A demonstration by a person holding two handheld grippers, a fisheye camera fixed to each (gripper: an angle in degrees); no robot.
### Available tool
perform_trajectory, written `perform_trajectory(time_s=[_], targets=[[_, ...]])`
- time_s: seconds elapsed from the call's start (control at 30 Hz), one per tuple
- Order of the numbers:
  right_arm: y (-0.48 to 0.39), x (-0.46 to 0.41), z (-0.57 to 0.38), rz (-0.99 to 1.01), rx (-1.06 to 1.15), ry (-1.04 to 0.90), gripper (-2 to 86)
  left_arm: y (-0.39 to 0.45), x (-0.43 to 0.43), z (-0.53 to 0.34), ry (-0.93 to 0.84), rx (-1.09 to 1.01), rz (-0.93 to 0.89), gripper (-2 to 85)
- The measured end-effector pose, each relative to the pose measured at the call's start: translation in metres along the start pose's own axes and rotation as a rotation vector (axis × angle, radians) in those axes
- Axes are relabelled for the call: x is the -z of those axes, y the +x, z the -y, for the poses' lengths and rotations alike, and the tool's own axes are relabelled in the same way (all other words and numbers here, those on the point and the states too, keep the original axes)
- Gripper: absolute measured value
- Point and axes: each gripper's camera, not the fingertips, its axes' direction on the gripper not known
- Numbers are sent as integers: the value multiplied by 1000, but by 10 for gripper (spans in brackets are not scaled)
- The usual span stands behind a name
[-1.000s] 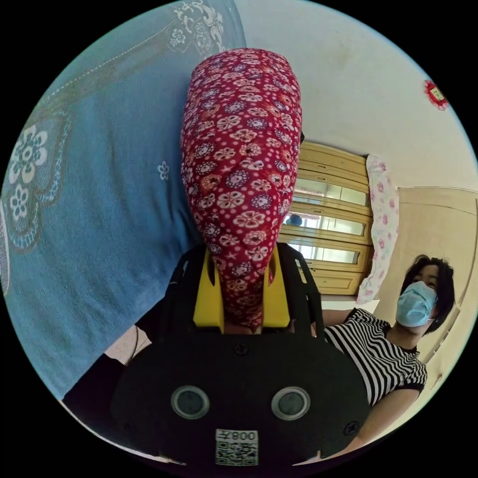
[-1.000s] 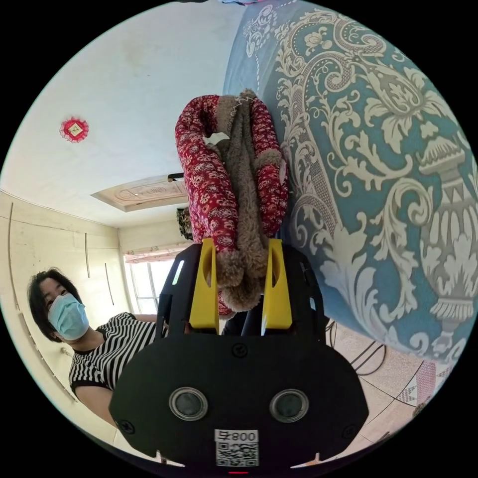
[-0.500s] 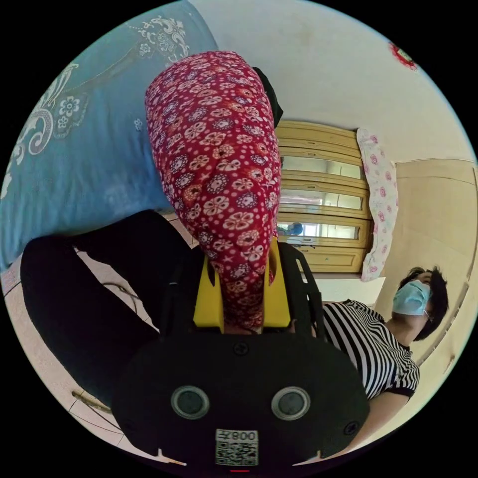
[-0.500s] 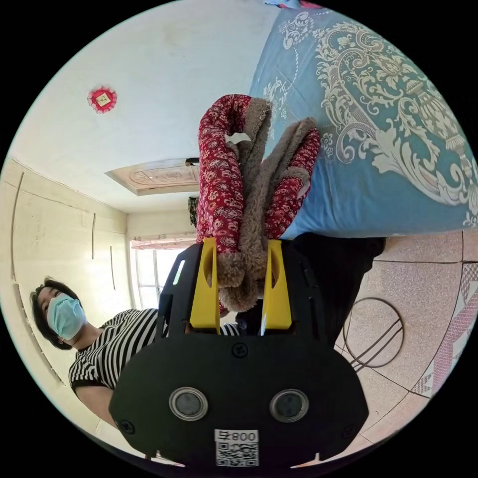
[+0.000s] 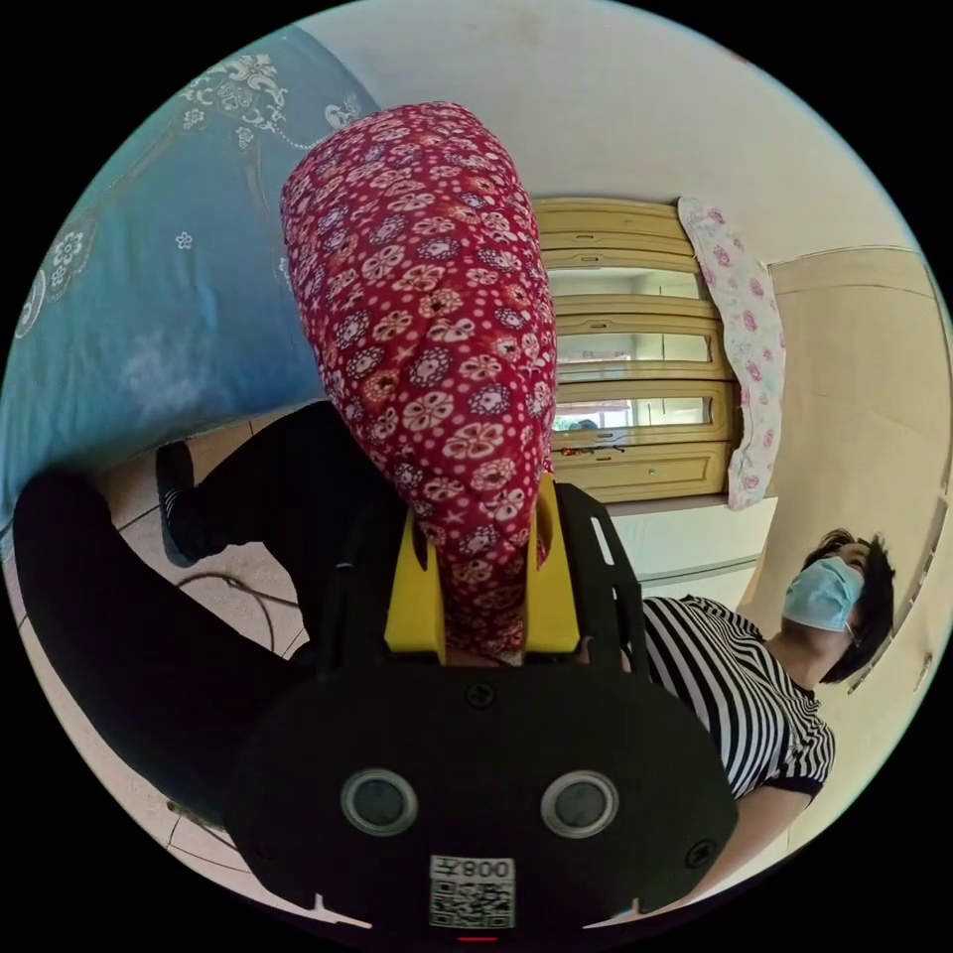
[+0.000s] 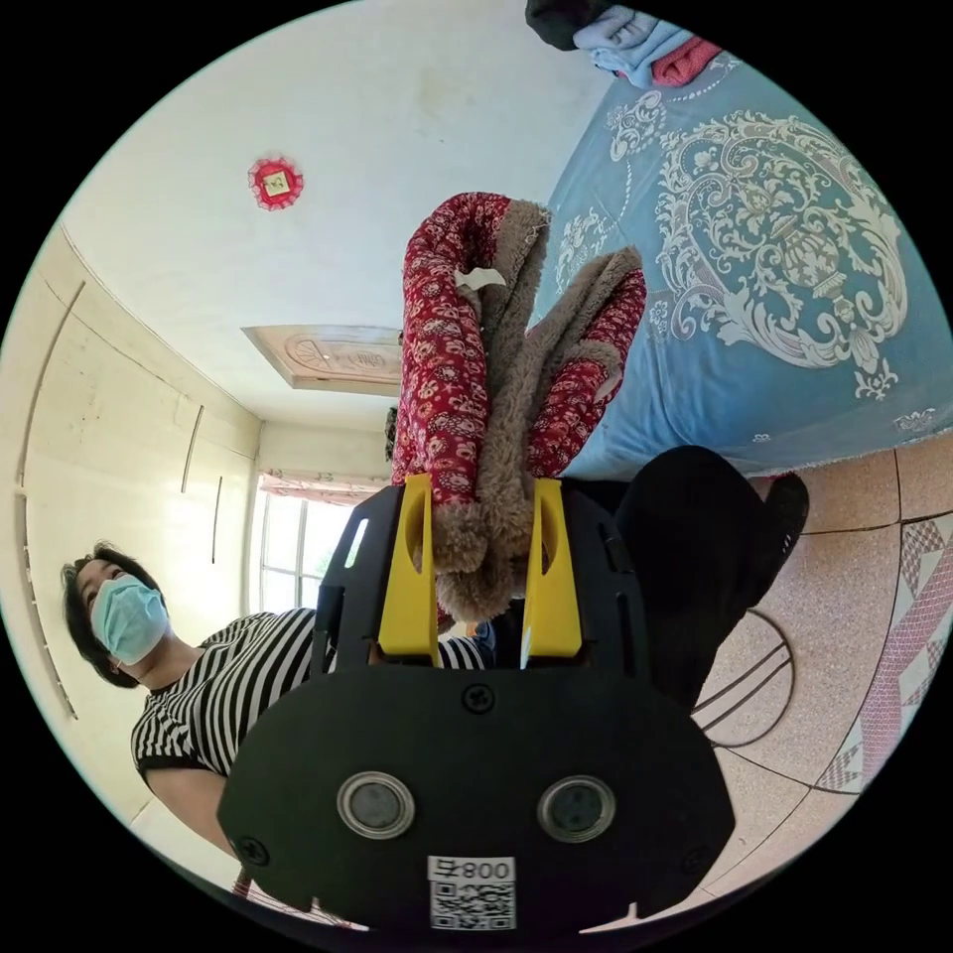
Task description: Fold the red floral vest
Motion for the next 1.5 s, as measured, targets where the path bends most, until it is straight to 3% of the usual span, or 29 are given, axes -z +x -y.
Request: perform_trajectory(time_s=[0.4, 0.9, 1.2, 1.3, 1.4, 1.5], targets=[[-68, 101, 51, -36, 105, 91, 138, 72, -117, 121, -38, -98, 6, 145], [-255, 266, 361, -375, 415, 139, 140, 176, -260, 499, 95, -443, -171, 140], [-309, 356, 495, -423, 298, 141, 162, 238, -361, 653, 182, -405, -162, 144], [-291, 383, 529, -446, 167, 162, 172, 235, -402, 696, 191, -308, -142, 151], [-253, 396, 548, -537, -7, 163, 171, 220, -444, 725, 193, -217, 44, 162], [-233, 410, 545, -455, -43, 221, 167, 205, -475, 742, 202, -154, -13, 170]])
